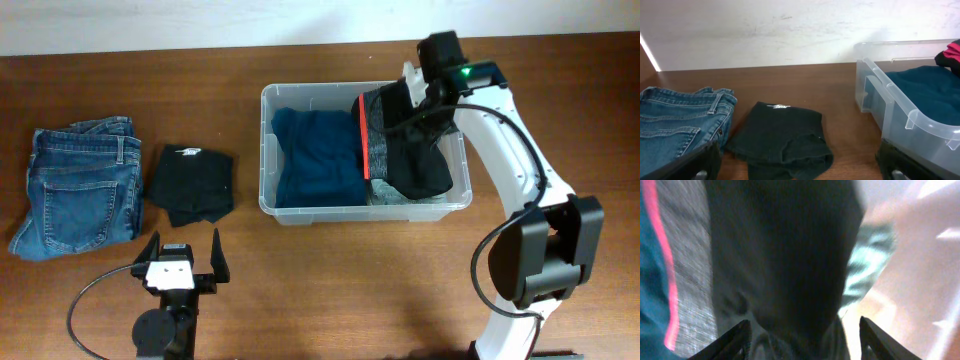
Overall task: Pack container
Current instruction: 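Lower the black garment onto the grey denim and release, then press the black garment flat inside the container with the right gripper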
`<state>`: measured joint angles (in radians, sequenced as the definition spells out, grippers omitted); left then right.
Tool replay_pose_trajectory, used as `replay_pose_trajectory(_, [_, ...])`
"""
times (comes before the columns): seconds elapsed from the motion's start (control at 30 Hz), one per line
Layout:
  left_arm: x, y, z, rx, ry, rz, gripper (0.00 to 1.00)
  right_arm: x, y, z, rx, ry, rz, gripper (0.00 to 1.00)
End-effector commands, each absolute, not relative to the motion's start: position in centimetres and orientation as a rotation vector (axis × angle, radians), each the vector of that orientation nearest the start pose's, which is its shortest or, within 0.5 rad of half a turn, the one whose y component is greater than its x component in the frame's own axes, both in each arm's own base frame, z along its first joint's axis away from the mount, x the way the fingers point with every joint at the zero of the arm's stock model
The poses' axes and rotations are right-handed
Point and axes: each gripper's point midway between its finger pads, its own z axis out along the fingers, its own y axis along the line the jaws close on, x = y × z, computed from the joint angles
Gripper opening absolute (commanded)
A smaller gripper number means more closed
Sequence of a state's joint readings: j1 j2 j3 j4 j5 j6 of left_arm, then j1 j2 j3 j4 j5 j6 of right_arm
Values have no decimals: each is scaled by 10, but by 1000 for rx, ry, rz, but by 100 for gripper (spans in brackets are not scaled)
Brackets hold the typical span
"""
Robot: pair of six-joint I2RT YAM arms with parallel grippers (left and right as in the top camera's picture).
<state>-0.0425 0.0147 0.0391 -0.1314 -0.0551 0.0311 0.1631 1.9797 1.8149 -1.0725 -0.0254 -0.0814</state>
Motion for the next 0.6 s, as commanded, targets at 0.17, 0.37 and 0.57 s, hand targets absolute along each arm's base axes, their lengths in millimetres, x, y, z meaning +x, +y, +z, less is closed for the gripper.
replay_pose_trajectory(0.17, [244, -2, 156, 40, 1674, 41, 99, 461, 101, 203, -336, 2629, 119, 11])
replay_pose_trajectory(0.37, [244, -2, 156, 40, 1674, 41, 99, 464, 109, 189, -368, 2645, 44, 4])
replay_pose_trajectory(0.57, [244, -2, 156, 41, 1674, 40, 99, 474, 106, 147, -371, 2721, -5, 4])
